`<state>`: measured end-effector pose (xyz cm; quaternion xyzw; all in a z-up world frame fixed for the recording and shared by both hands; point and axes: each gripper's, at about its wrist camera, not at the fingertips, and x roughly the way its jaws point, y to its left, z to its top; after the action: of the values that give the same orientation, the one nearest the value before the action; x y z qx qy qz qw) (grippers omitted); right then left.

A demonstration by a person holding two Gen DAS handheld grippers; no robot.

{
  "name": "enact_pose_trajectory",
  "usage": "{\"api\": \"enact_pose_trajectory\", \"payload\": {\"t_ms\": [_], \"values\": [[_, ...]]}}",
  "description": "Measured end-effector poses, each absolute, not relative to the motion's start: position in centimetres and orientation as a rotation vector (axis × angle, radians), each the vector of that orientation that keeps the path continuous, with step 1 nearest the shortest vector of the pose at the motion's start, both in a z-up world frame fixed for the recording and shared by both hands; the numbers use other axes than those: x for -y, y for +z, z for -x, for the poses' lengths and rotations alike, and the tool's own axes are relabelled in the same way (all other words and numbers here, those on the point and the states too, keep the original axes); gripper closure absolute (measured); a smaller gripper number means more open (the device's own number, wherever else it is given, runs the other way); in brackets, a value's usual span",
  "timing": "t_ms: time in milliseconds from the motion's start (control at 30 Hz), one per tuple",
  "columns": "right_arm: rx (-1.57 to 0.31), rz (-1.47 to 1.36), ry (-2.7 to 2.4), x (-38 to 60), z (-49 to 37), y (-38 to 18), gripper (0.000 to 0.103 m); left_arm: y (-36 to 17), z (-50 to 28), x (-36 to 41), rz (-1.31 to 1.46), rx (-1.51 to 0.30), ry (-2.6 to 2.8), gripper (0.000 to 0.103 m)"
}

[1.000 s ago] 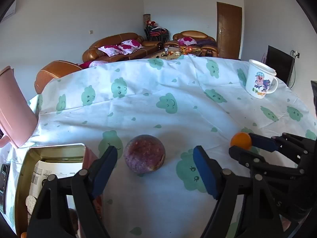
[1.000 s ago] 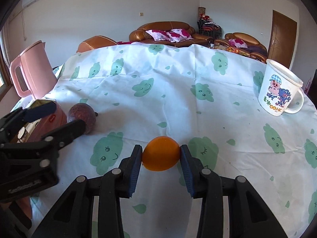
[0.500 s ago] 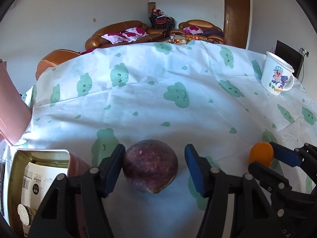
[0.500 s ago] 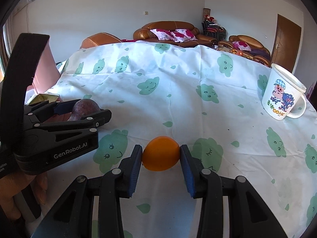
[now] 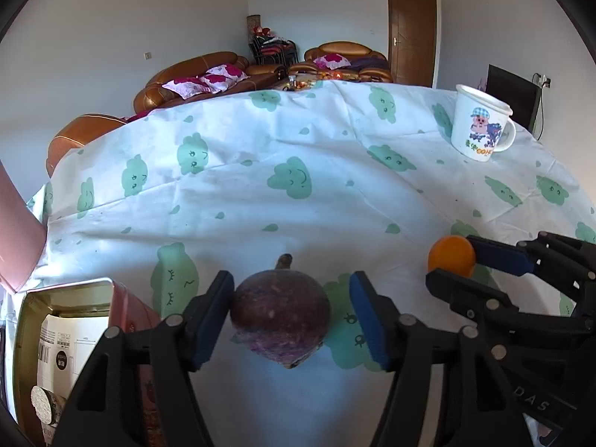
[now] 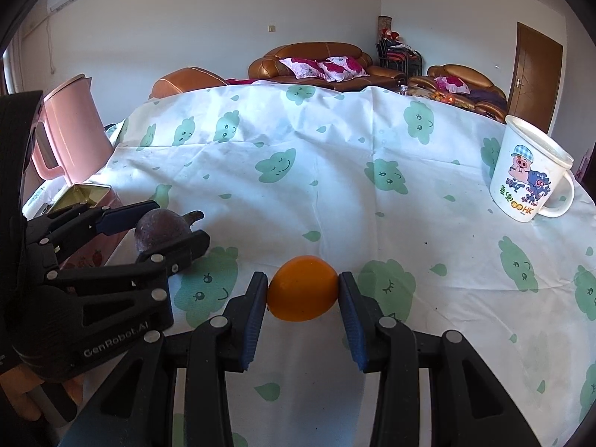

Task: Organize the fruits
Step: 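Carry the passion fruit with left gripper while right carries the mandarin over the tin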

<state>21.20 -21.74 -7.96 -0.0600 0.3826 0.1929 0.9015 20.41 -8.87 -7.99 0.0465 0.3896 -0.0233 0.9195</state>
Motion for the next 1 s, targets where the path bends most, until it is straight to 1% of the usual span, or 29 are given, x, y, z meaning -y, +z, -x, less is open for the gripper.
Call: {"api": "enact_pose_trajectory", "payload": {"t_ms": [100, 133, 167, 200, 467, 1000], "values": [[-0.792, 0.118, 0.399, 21.9, -21.2, -7.9, 0.062, -8.0, -20.5, 8.5, -0.072, -0.805, -0.054, 0.036], [-0.793, 0.117, 0.4, 21.9, -21.3, -7.9, 0.062, -8.0, -20.5, 8.4, -0.066, -0.808, -0.046, 0.04], [-0.793, 0.116, 0.399, 21.9, -21.3, -8.0, 0.062, -8.0, -20.6, 8.2, -0.064, -0.809, -0.034, 0.047], [-0.791, 0.112, 0.399, 22.0, -21.3, -7.9, 0.062, -8.0, -20.6, 8.1, -0.059, -0.807, -0.033, 0.05], [-0.753, 0.073, 0.402, 22.8, -20.9, -7.4, 0.062, -7.8, -19.9, 7.9, -0.038, -0.791, -0.078, 0.05], [-0.636, 0.03, 0.44, 23.7, -19.4, -6.0, 0.062, -5.7, -16.8, 7.8, -0.018, -0.614, -0.094, 0.05]]}}
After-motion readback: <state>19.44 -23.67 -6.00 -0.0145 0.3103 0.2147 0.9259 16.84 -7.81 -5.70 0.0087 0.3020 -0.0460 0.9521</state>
